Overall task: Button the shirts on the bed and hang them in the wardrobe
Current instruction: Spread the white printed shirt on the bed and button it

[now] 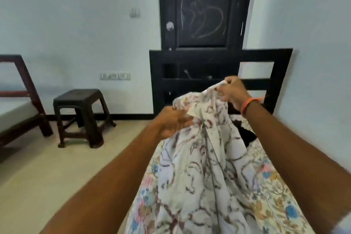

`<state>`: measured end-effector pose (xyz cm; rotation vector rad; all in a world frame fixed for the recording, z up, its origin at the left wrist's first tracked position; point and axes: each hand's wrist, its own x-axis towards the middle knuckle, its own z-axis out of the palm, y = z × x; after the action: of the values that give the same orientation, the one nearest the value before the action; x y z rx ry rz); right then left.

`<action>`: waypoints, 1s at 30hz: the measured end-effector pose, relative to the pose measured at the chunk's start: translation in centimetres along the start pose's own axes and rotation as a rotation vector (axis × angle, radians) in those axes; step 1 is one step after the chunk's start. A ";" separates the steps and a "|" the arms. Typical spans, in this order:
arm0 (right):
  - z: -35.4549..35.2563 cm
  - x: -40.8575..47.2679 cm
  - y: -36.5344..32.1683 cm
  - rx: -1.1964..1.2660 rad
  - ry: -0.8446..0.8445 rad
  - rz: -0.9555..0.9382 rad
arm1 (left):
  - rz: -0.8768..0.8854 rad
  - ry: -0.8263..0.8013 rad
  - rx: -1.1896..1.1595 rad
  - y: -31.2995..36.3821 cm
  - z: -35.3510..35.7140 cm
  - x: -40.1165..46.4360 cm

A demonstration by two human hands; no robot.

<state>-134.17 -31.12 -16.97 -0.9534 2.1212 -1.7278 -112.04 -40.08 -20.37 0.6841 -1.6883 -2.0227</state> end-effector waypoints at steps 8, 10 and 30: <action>9.1 -16.9 26.9 -0.560 -0.095 0.213 | -0.038 0.206 0.773 -28.4 -5.9 -4.0; 9.7 -21.6 29.7 -0.580 -0.043 0.139 | -0.039 0.206 0.821 -30.9 -5.3 -7.3; 0.7 -29.9 24.9 -0.315 0.048 0.170 | -0.249 0.064 0.431 -30.3 -6.1 -17.7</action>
<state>-119.40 -11.04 -46.77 -0.7814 2.4756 -1.3766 -94.42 -28.87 -49.24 1.1376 -2.1124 -1.7730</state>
